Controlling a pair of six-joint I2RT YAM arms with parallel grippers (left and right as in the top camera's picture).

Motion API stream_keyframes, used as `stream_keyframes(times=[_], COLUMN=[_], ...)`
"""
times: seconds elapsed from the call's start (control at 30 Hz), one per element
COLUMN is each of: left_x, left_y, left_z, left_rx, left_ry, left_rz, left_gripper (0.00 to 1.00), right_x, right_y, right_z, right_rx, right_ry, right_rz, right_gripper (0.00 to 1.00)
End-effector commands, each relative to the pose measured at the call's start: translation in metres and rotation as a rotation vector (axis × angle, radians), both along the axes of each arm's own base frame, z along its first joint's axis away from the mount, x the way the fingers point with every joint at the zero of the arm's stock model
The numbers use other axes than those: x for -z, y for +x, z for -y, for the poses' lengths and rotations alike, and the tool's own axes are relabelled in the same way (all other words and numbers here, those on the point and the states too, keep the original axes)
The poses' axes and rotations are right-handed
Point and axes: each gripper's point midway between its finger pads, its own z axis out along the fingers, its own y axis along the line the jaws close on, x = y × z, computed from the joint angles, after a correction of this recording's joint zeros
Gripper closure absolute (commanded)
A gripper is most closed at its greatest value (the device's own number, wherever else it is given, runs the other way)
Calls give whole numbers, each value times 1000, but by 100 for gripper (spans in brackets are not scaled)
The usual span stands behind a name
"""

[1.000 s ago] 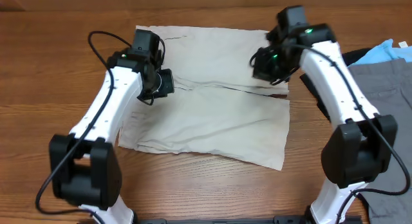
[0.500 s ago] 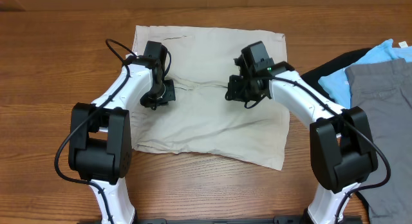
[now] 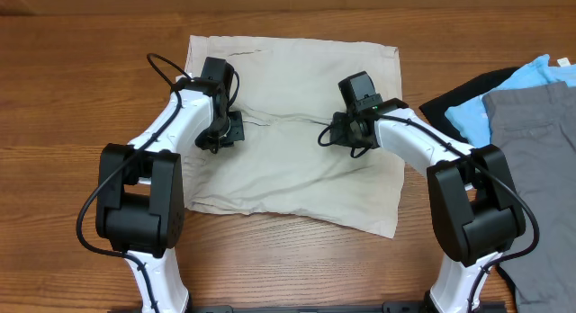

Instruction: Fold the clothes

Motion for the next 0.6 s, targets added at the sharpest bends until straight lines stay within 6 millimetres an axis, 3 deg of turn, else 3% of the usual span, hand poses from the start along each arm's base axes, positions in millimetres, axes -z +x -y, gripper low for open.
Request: stream_keyframes(times=[0.0, 0.07, 0.13, 0.23, 0.33, 0.4, 0.47, 0.57], left_x=[4, -1, -18, -73, -148, -192, -229, -235], left_y=[2, 6, 16, 38, 41, 32, 8, -18], left_z=[-6, -6, -4, 1, 6, 5, 1, 5], left_rx=[-10, -1, 26, 30, 30, 20, -12, -13], left_ry=[38, 38, 34, 9, -40, -59, -85, -130], left_rz=[8, 22, 73, 210, 339, 406, 448, 392], left_gripper=[96, 96, 96, 96, 96, 96, 96, 96], right_x=[6, 4, -5, -45, -100, -131, -163, -176], right_y=[2, 2, 5, 18, 16, 4, -27, -66], right_z=[30, 31, 25, 20, 17, 12, -8, -33], right_rx=[60, 63, 54, 50, 45, 26, -32, -98], right_ry=[-153, -162, -134, -117, -95, -48, 95, 265], right_rz=[19, 18, 21, 63, 70, 51, -22, -150], right_gripper=[96, 96, 96, 96, 96, 96, 96, 96])
